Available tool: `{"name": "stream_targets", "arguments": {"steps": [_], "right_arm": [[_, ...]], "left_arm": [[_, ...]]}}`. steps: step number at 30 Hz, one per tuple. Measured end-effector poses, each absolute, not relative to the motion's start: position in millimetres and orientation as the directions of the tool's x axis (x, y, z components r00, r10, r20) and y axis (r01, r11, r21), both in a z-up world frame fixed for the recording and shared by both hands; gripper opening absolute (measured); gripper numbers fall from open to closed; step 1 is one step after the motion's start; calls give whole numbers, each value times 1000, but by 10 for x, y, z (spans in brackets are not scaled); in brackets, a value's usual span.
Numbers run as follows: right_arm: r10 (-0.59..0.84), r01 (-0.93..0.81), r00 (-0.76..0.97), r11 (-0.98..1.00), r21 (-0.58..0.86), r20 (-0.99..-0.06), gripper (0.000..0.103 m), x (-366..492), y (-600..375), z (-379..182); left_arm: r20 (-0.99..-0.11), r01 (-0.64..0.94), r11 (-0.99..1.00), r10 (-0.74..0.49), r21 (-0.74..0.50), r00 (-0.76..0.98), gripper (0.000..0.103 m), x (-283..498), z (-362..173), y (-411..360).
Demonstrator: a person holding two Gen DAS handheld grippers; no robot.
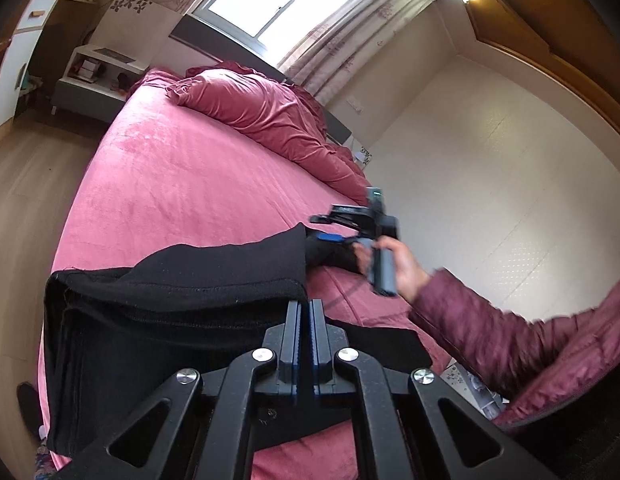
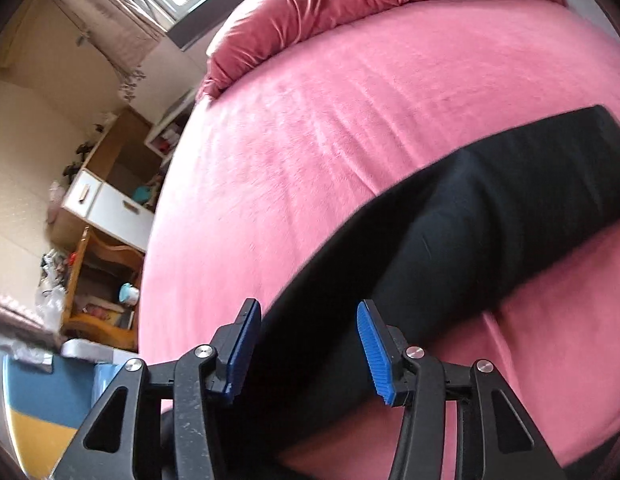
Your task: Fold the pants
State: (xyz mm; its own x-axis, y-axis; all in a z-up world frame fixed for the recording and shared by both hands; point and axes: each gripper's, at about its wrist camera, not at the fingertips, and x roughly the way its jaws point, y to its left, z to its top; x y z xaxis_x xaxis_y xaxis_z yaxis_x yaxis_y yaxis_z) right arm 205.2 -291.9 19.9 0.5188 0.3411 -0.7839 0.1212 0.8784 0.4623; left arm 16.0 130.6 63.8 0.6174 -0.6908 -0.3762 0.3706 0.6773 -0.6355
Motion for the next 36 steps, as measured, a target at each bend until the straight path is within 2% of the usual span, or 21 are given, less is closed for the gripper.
{"name": "stream_targets", "arguments": {"steps": [5, 11, 12, 13, 15, 16, 18, 21, 22, 27, 29, 30, 32, 36], "right_arm": [[294, 214, 456, 880, 424, -840, 49, 2492, -2954, -71], [268, 232, 439, 888, 396, -857, 47, 2603, -2920, -202], [266, 224, 437, 893, 390, -859, 47, 2607, -2901, -216], [265, 222, 436, 894, 388, -860, 47, 2602, -2898, -224], [265, 220, 440, 894, 389, -858, 47, 2603, -2886, -218], [265, 216, 444, 895, 389, -856, 47, 2588, -2870, -212], [264, 210, 445, 898, 387, -856, 47, 2593, -2873, -222], [261, 211, 446, 899, 384, -856, 47, 2597, -2877, -223], [262, 211, 448, 898, 386, -855, 47, 2598, -2881, -219], [265, 217, 457, 892, 396, -849, 47, 2605, -2909, -205], [272, 225, 464, 884, 409, -843, 48, 2591, -2957, -202], [274, 229, 466, 881, 414, -841, 48, 2594, -2969, -200], [273, 237, 472, 876, 419, -838, 49, 2624, -3000, -186], [272, 243, 476, 873, 423, -836, 49, 2714, -3043, -136]], "left_arm": [[-374, 365, 667, -698, -649, 611, 1, 152, 634, 1400], [-475, 246, 700, -660, -671, 582, 1, 328, 363, 1480], [-502, 205, 692, -665, -692, 553, 4, 374, 252, 1487], [-518, 176, 687, -669, -705, 534, 15, 365, 171, 1499], [-566, 79, 690, -649, -720, 509, 27, 415, -61, 1510], [-574, 51, 682, -652, -730, 495, 29, 407, -151, 1507], [-578, -37, 638, -669, -769, 467, 40, 410, -384, 1493], [-567, -123, 583, -686, -803, 456, 61, 427, -620, 1449], [-572, -147, 577, -680, -804, 459, 62, 439, -687, 1434], [-531, -171, 523, -684, -835, 500, 59, 561, -787, 1336], [-535, -112, 557, -694, -823, 482, 33, 609, -744, 1213], [-553, -83, 590, -688, -803, 470, 7, 622, -710, 1147], [-599, -10, 667, -663, -745, 448, 4, 617, -621, 1043], [-560, 92, 678, -669, -730, 488, 4, 587, -328, 1189]]}}
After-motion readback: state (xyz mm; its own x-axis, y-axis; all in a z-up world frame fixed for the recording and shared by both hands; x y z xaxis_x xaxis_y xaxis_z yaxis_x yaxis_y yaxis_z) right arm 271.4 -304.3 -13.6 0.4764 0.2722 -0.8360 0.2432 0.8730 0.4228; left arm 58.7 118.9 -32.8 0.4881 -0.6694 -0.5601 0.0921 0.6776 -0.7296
